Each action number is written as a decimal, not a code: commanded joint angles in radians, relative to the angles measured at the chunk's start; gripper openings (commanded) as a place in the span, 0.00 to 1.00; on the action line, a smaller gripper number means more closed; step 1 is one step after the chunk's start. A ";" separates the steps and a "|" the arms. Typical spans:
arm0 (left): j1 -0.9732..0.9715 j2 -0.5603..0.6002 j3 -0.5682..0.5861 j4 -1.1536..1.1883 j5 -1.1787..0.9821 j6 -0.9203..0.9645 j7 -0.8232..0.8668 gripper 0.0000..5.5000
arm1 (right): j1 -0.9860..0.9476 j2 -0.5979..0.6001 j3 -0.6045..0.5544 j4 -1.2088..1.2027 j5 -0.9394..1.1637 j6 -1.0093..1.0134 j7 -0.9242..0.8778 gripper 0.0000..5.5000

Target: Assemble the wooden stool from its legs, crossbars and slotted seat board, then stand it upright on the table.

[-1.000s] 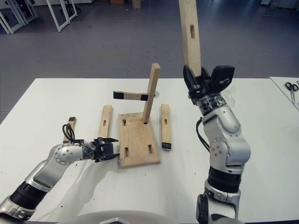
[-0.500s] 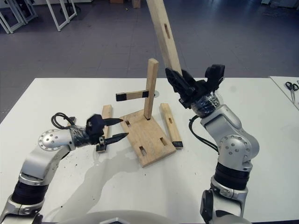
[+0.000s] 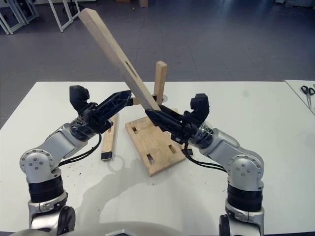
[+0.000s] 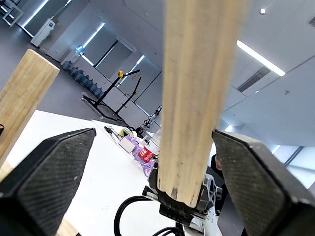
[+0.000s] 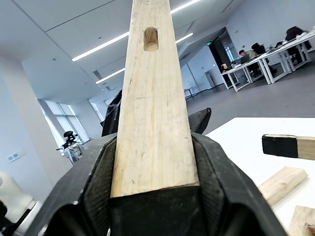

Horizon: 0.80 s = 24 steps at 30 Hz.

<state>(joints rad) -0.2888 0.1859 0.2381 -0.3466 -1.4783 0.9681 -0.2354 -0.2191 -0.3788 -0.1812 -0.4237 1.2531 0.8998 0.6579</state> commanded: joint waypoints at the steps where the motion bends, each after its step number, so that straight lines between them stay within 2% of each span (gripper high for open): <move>1: -0.051 0.021 -0.013 0.000 -0.088 -0.015 0.026 0.80 | 0.028 -0.043 0.026 -0.002 0.037 0.038 0.049 0.37; 5: -0.044 0.082 -0.033 -0.034 -0.185 0.015 -0.028 0.80 | 0.024 -0.069 0.037 0.036 0.057 0.048 0.087 0.37; 7: -0.022 0.122 -0.058 -0.047 -0.147 0.032 -0.070 0.80 | 0.008 -0.065 0.025 0.051 0.099 0.047 0.082 0.37; 11: 0.032 0.175 -0.110 -0.052 -0.007 0.010 -0.147 0.91 | -0.003 -0.060 -0.005 0.062 0.183 0.049 0.060 0.37; 15: 0.027 0.173 -0.117 -0.031 0.033 -0.020 -0.165 1.00 | 0.007 -0.084 0.012 0.047 0.181 0.062 0.069 0.37; 24: 0.018 0.193 -0.106 -0.034 -0.128 -0.018 -0.175 1.00 | 0.016 -0.109 0.044 0.040 0.135 0.061 0.099 0.37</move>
<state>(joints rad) -0.2574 0.3604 0.1259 -0.3789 -1.5923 0.9454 -0.4126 -0.2056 -0.4700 -0.1514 -0.3634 1.4127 0.9552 0.7414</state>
